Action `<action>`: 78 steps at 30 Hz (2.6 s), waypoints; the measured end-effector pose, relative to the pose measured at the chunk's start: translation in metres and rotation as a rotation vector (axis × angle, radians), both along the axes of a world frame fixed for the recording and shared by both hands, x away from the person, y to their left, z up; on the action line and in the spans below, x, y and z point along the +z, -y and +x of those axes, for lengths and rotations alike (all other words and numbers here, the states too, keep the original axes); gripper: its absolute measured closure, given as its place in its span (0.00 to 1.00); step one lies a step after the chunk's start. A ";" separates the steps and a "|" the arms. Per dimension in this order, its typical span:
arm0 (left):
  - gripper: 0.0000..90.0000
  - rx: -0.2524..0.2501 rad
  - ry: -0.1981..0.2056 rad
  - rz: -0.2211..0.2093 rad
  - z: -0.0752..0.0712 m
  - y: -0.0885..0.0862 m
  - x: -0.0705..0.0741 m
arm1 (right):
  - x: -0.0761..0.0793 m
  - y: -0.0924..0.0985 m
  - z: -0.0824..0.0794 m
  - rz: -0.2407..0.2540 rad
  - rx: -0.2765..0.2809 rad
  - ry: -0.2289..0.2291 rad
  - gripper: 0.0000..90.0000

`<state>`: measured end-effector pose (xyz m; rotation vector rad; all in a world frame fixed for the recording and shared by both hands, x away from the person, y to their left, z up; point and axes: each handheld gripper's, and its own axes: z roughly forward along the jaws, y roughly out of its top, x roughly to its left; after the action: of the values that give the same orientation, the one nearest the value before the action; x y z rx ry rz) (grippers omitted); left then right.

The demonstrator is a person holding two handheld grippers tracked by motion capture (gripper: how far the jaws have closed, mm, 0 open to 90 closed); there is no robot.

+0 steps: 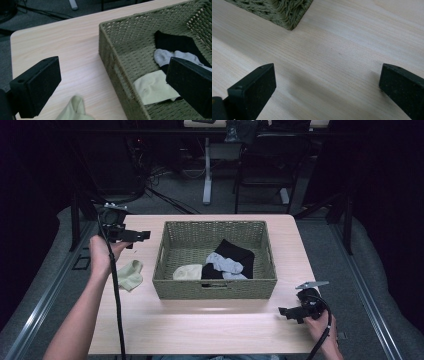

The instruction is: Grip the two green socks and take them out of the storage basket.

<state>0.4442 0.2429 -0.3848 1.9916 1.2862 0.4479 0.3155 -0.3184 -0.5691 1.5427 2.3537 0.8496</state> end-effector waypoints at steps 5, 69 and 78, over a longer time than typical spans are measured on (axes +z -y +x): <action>0.00 -0.030 0.015 -0.006 0.002 0.018 0.000 | 0.001 0.000 0.001 -0.012 0.014 -0.010 0.00; 0.16 -0.398 -0.317 0.185 0.057 0.168 -0.133 | 0.002 0.002 -0.002 -0.010 0.017 -0.006 0.01; 0.38 -0.391 -0.395 0.229 0.062 0.171 -0.141 | 0.002 0.002 -0.002 -0.011 0.017 -0.006 0.01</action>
<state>0.5062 0.0724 -0.5262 2.5477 1.0594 0.0086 0.3134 -0.3204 -0.5667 1.5248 2.3746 0.8351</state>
